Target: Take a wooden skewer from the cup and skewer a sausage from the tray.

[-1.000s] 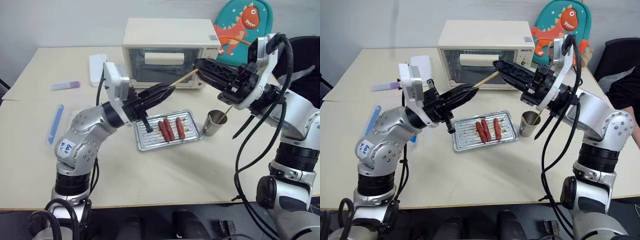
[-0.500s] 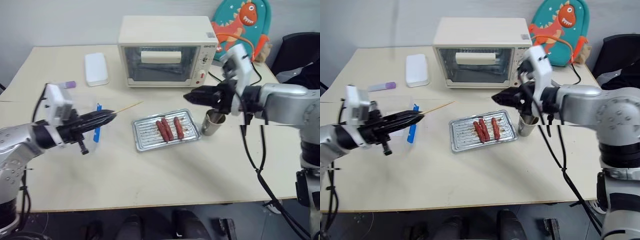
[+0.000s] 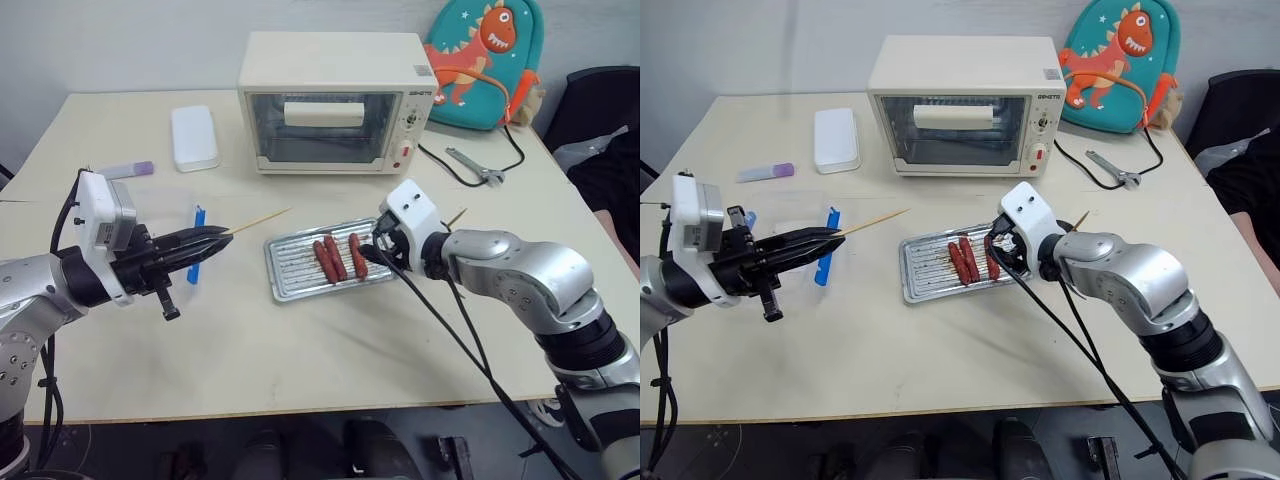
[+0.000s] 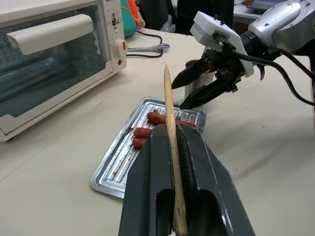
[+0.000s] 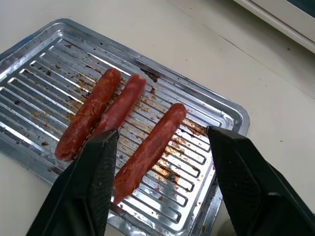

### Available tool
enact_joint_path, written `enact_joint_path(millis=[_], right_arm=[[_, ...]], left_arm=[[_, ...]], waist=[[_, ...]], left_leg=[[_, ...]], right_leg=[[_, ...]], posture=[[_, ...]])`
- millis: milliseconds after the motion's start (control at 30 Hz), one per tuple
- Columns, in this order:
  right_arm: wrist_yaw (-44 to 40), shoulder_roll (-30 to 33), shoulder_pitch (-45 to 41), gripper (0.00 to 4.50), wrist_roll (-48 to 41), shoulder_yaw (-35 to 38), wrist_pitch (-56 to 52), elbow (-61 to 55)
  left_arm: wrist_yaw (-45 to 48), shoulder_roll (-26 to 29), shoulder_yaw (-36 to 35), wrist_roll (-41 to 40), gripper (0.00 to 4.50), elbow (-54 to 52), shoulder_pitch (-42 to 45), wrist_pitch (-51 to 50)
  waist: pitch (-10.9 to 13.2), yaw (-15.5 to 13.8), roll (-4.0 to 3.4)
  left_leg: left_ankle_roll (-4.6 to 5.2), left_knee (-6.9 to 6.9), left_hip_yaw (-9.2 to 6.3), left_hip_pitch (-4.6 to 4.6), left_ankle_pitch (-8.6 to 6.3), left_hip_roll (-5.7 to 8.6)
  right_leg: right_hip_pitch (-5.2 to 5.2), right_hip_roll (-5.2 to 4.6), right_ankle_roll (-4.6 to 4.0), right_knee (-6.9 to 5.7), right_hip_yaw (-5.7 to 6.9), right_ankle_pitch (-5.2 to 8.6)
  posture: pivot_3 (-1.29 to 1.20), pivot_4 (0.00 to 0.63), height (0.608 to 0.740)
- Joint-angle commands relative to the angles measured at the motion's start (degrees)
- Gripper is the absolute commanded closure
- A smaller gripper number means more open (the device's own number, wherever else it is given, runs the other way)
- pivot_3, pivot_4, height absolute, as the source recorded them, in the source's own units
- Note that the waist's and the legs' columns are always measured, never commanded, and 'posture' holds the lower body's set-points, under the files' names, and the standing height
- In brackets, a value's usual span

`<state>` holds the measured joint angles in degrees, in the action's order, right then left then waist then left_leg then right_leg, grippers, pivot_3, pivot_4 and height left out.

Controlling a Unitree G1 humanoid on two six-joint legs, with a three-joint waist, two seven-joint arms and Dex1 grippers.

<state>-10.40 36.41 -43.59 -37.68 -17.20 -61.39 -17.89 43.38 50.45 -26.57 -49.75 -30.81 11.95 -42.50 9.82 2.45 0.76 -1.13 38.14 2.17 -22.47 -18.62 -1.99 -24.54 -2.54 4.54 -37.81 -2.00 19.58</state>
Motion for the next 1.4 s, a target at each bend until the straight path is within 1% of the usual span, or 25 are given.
enact_joint_path(millis=[33,267,367,567,733,967,1067,1167,1333,1400], right_arm=[[0.08,-3.3,0.92,1.16,2.95,1.26,-0.13,0.17],[-0.35,-8.2,2.78,1.16,10.23,-0.11,2.19,2.64],[-1.49,-8.96,2.4,1.16,13.02,-0.75,3.53,3.26],[-4.84,-8.58,2.22,1.16,16.03,0.13,3.7,3.23],[-8.34,-5.79,0.83,1.16,17.95,1.32,3.44,2.19],[-13.54,-2.37,-4.61,1.16,15.46,6.32,-1.52,-2.18],[-14.97,-3.34,-8.0,1.16,12.36,10.09,-5.9,-2.99],[-15.07,-4.68,-9.45,1.16,11.07,12.12,-8.54,-2.54],[-14.44,-5.9,-11.49,1.16,11.17,13.51,-9.56,-2.03],[-14.94,-5.84,-12.54,1.16,10.74,12.77,-10.38,-3.74]], left_arm=[[-0.21,0.45,0.12,-1.02,4.5,-0.83,1.12,0.53],[0.37,0.72,1.58,-0.83,4.5,0.07,3.07,0.77],[0.63,0.77,1.69,-0.64,4.5,0.45,3.45,0.88],[0.84,0.42,1.47,0.1,4.5,0.8,3.13,1.58],[0.81,-0.16,1.91,0.58,4.5,0.88,2.66,2.37],[0.69,-1.06,3.29,1.19,4.5,1.6,2.9,3.78],[0.77,-1.35,3.82,1.44,4.5,1.74,2.75,4.35],[0.86,-1.36,4.13,1.59,4.5,2.15,3.0,4.76],[1.08,-1.33,4.57,1.99,4.5,2.66,3.42,5.32],[1.12,-1.23,4.46,1.99,4.5,2.74,3.51,5.35]], waist=[[0.0,0.07,0.0],[-0.1,0.17,0.16],[-0.13,0.29,0.22],[-0.15,0.26,0.24],[-0.14,0.18,0.24],[-0.11,0.44,0.2],[-0.1,0.76,0.18],[-0.1,0.76,0.18],[-0.1,0.74,0.18],[-0.1,0.74,0.17]], left_leg=[[-0.01,0.0,0.0,0.02,0.01,0.0],[-0.02,0.0,0.0,0.05,0.01,0.02],[-0.03,0.02,0.0,0.07,0.02,0.04],[-0.03,0.03,-0.01,0.07,0.02,0.06],[-0.03,0.03,-0.01,0.07,0.02,0.08],[-0.03,0.01,-0.01,0.05,0.02,0.09],[-0.03,-0.02,0.0,0.06,0.02,0.07],[-0.03,-0.04,-0.02,0.05,0.02,0.05],[-0.03,-0.02,0.0,0.05,0.02,0.08],[-0.03,-0.02,0.0,0.04,0.02,0.08]], right_leg=[[0.0,0.01,0.0,-0.05,0.0,0.0],[0.05,0.02,0.0,-0.07,0.01,0.0],[0.07,0.01,0.0,-0.09,0.01,0.0],[0.07,0.01,0.0,-0.1,0.01,0.0],[0.07,0.0,0.0,-0.11,0.01,0.0],[0.03,0.0,0.0,-0.13,0.0,0.0],[0.0,0.01,0.0,-0.13,0.0,0.0],[0.0,0.02,0.0,-0.14,0.02,0.0],[0.01,0.0,0.0,-0.13,0.0,0.0],[0.0,0.0,0.0,-0.14,0.0,0.0]], posture=[[0.0,0.15,0.74],[0.0,0.15,0.74],[0.0,0.15,0.74],[0.0,0.15,0.74],[0.0,0.15,0.74],[0.0,0.15,0.74],[0.0,0.15,0.74],[0.0,0.15,0.74],[0.0,0.15,0.74],[0.0,0.15,0.74]])
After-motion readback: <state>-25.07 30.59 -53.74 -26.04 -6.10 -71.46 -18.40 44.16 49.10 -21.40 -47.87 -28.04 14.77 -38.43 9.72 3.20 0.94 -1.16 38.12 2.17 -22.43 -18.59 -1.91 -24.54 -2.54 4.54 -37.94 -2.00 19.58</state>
